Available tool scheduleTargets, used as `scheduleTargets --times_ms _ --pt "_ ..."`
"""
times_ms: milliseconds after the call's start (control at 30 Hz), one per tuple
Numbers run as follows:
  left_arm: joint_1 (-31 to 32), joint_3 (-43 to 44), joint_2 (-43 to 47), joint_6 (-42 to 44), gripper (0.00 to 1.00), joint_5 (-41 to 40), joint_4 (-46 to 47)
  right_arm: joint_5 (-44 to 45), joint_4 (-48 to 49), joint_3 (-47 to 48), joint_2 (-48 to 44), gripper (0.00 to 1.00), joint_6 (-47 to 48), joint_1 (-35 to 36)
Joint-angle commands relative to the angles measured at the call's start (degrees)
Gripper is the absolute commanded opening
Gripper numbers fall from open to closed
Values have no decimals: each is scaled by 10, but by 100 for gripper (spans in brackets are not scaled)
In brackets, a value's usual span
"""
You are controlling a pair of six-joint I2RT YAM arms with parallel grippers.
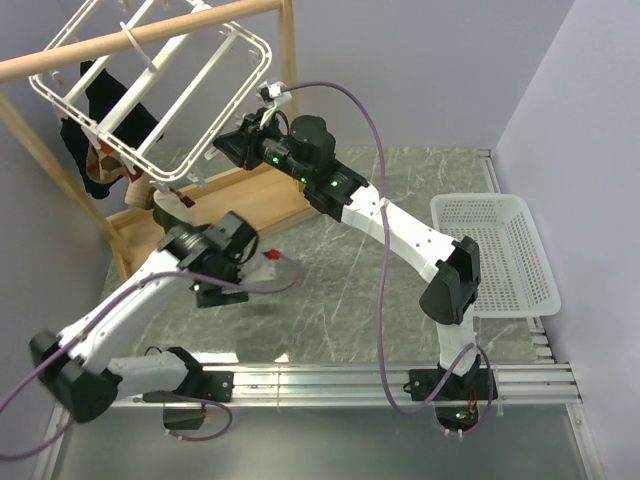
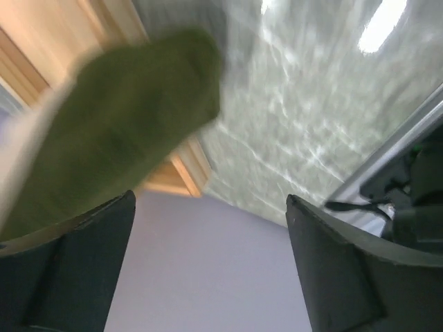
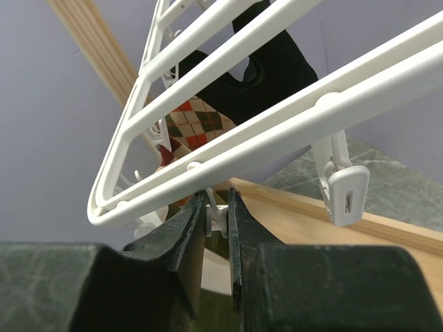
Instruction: Clip the underwear to the hanger
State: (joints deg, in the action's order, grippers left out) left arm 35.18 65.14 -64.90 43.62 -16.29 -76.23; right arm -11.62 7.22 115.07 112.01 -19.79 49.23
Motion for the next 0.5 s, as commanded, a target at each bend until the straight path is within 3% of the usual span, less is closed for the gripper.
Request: scheduleTargets --times_ms 0,133,267,467 --pt "40 65 -90 -77 99 -13 44 20 20 9 -26 0 8 -4" --pt "40 139 -190 -96 99 -131 99 24 21 9 -28 0 11 -4" --pt "37 114 -239 -50 99 -195 129 21 22 10 -28 0 12 -5" --pt "-52 271 -397 -113 99 -168 -24 21 31 -5 -38 0 17 -5"
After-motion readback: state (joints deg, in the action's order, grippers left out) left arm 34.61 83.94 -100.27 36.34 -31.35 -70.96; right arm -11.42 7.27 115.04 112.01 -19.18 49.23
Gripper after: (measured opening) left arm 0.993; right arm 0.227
